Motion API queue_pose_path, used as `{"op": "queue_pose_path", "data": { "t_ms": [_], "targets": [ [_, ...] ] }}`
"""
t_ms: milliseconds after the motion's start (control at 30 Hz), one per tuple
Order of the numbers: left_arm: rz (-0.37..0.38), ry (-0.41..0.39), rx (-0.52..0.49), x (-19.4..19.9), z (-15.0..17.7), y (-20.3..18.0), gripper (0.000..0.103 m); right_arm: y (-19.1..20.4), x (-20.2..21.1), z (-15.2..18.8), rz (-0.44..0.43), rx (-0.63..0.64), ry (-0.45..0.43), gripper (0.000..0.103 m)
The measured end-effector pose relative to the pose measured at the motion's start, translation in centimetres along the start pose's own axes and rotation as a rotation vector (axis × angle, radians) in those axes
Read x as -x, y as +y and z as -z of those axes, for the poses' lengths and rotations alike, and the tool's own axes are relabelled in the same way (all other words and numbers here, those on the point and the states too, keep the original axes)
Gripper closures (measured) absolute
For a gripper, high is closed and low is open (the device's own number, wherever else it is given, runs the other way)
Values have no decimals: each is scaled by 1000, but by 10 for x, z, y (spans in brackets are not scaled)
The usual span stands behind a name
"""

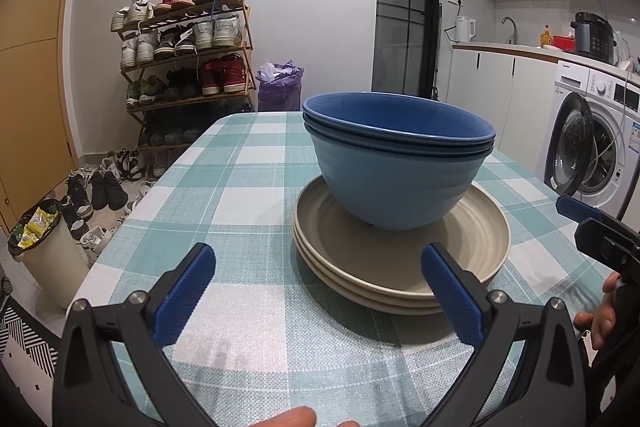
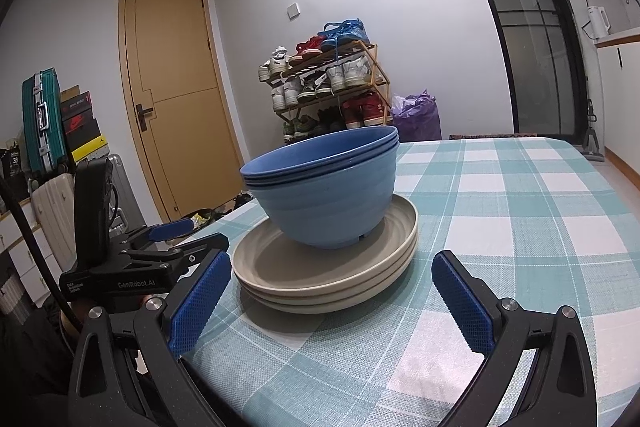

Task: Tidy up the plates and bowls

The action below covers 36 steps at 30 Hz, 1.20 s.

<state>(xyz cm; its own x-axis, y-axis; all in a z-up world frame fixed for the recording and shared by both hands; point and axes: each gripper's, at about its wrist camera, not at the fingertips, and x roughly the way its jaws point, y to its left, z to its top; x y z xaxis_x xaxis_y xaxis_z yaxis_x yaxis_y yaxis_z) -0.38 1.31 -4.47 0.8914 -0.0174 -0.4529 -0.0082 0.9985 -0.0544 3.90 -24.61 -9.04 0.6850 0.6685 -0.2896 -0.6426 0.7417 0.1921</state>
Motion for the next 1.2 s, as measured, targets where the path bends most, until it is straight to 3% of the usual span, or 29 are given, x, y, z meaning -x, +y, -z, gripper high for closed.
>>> {"op": "queue_pose_path", "data": {
  "t_ms": [1200],
  "targets": [
    [4, 0, -1, 0, 2, 0, 0, -2, -1, 3, -1, 1, -3, 1]
  ]
}}
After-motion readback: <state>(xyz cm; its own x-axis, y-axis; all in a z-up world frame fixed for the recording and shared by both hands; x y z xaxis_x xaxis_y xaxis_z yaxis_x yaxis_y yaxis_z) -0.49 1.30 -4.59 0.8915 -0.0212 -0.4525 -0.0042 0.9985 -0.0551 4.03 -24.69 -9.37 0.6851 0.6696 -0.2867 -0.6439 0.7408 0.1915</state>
